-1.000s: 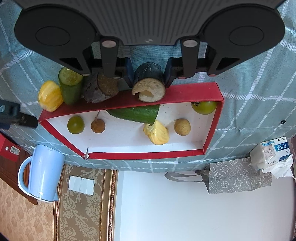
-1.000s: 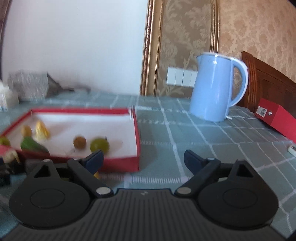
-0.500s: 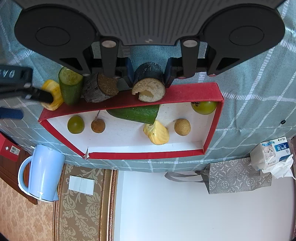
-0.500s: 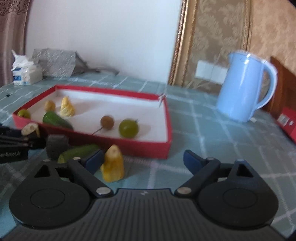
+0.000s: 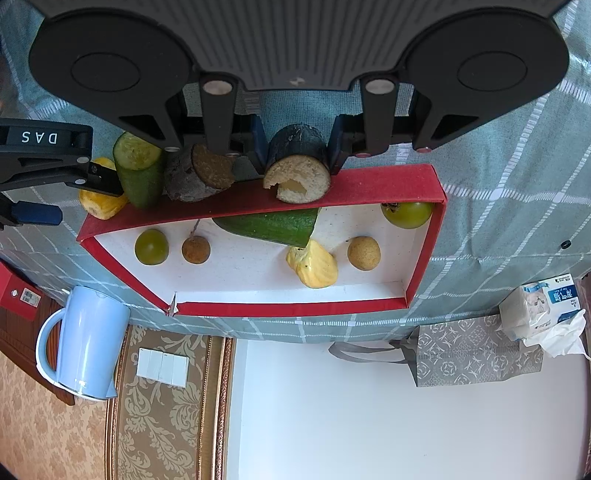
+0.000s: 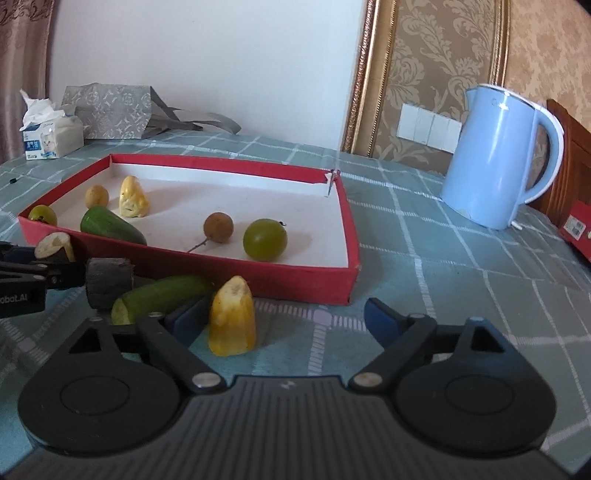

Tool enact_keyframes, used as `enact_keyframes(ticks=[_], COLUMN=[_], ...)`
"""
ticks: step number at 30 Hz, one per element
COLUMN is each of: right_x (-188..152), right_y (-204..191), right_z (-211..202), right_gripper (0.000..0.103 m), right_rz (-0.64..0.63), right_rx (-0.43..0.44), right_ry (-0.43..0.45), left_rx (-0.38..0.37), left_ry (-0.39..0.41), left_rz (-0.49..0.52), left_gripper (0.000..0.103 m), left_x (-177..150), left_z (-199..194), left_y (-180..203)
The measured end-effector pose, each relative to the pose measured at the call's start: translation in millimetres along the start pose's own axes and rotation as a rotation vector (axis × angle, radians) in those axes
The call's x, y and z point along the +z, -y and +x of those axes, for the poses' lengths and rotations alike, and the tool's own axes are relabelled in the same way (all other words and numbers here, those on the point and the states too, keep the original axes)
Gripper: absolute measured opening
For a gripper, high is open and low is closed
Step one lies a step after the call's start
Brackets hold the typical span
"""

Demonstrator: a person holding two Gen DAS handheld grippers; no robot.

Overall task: Organize fruits
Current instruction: 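Lift the dark chunk with left gripper while right gripper grasps yellow jackfruit chunk, then place the dark chunk into the red box and open the left gripper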

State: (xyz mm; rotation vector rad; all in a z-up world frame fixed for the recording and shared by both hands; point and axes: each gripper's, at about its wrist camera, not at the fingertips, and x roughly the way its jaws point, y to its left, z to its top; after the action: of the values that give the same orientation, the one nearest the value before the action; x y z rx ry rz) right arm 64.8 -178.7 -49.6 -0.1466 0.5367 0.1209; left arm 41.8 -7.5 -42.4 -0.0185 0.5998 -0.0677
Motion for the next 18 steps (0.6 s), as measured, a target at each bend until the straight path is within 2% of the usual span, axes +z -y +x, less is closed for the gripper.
enact_keyframes(ticks=[1,3,5,7,12,16,18], right_x=[-0.6,-1.0,-1.6,-3.0,-3.7,-4.9,-4.7], right_y=[1.2,1.6,-0.1,0.4,5.2,-5.0,-7.1], right_z=[-0.4,-2.8,-1.0,0.9,0.1,-2.0,-1.8], right_gripper=[0.087,0.074,0.053,0.038,0.038,0.023,0.024], right_rz=[0.002,-0.010,-0.024,-0.023,-0.006,-0.047,-0.055], right_rx=[0.007,0.038,0.069,0.093,0.106,0.101,0.101], right_ry=[0.001,0.004,-0.015,-0.029,-0.035,-0.022,-0.021], left_rx=[0.000,0.000,0.000,-0.001,-0.002,-0.006,-0.006], left_ry=[0.000,0.000,0.000,0.000,0.000,0.001,0.001], left_rz=[0.000,0.000,0.000,-0.001,-0.002,-0.008,-0.007], left_gripper=[0.033,0.033,0.033,0.033,0.033,0.033,0.033], left_x=[0.0,0.0,-0.1,0.1,-0.3,-0.4,-0.2], left_z=[0.0,0.1,-0.1,0.0,0.1,-0.1,0.2], left_y=[0.1,-0.1,0.0,-0.2,0.1,-0.1,-0.2])
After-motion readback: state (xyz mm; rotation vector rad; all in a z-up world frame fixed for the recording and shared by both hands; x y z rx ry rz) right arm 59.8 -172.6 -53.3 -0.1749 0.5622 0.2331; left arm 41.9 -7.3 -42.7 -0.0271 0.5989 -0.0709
